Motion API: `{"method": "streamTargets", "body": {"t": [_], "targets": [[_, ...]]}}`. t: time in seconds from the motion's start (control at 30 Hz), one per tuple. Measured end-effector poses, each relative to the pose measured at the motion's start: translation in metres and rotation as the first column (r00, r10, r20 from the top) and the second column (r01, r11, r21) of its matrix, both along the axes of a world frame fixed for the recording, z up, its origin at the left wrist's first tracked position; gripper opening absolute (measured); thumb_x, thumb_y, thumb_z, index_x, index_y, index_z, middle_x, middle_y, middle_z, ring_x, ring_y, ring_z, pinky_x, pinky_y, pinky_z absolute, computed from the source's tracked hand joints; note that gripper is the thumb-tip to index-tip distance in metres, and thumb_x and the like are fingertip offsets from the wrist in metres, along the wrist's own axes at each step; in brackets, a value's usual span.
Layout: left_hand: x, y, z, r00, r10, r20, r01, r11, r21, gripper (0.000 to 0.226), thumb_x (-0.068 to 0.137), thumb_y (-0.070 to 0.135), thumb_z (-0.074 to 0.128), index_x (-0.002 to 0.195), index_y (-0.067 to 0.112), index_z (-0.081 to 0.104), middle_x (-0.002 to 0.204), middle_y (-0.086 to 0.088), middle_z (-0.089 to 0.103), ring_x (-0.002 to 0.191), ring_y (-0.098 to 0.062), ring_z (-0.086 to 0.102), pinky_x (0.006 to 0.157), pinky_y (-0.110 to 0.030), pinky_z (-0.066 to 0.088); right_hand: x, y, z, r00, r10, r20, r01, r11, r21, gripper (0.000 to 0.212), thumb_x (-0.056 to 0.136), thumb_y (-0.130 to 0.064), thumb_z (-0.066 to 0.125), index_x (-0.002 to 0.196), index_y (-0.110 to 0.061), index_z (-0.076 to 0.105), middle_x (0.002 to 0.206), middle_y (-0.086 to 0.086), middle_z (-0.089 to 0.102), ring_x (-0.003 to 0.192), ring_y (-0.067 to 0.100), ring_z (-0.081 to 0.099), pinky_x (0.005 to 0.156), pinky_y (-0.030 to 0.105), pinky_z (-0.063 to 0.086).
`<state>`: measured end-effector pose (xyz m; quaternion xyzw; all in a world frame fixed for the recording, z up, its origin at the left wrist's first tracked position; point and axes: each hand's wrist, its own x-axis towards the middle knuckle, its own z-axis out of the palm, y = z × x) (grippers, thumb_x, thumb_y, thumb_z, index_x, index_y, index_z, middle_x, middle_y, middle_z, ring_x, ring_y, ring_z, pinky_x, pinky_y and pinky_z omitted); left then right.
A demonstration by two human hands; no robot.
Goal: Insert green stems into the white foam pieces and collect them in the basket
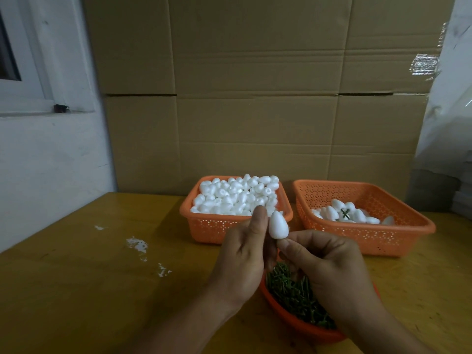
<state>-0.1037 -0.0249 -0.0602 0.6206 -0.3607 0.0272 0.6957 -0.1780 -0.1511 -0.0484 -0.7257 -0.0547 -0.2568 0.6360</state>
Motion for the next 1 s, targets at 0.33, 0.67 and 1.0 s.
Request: {"method": "streamTargets", "body": {"t": [0.33, 0.67, 1.0], "targets": [[0.004, 0.0, -0.007, 0.999, 0.015, -0.028, -0.013, 0.998, 0.068, 0.061, 0.093, 0.065, 0.029, 0.087, 0.02, 0.071, 0.062, -0.007, 0.054, 0.052, -0.012, 0.049, 0.05, -0.021, 0.039, 0.035, -0.071, 0.014, 0.87, -0.49, -0.054, 0.444, 0.826, -0.346, 0.013, 0.089, -0.018, 0.073, 0.08, -0.027, 0.074, 0.058, -0.007, 0.068, 0.052, 0.006, 0.059, 0.049, 0.024, 0.048], [0.004, -0.002, -0.014, 1.0, 0.006, 0.011, -0.007, 0.986, 0.169, 0.059, 0.096, 0.064, 0.034, 0.081, 0.019, 0.068, 0.058, 0.004, 0.053, 0.053, -0.006, 0.05, 0.053, -0.02, 0.038, 0.091, -0.143, 0.024, 0.596, -0.791, -0.138, 0.41, 0.448, -0.794, 0.049, 0.089, -0.039, 0.069, 0.052, -0.009, 0.06, 0.045, 0.003, 0.053, 0.041, 0.02, 0.049, 0.05, 0.025, 0.037], [0.002, -0.001, -0.014, 1.0, -0.02, 0.009, 0.018, 0.984, 0.175, 0.057, 0.097, 0.057, 0.036, 0.084, 0.011, 0.068, 0.058, 0.003, 0.052, 0.053, -0.006, 0.049, 0.053, -0.019, 0.038, 0.099, -0.151, 0.029, 0.515, -0.827, -0.227, 0.268, 0.406, -0.874, 0.033, 0.091, -0.041, 0.066, 0.076, -0.012, 0.06, 0.072, 0.007, 0.065, 0.064, 0.021, 0.064, 0.065, 0.034, 0.057]]}}
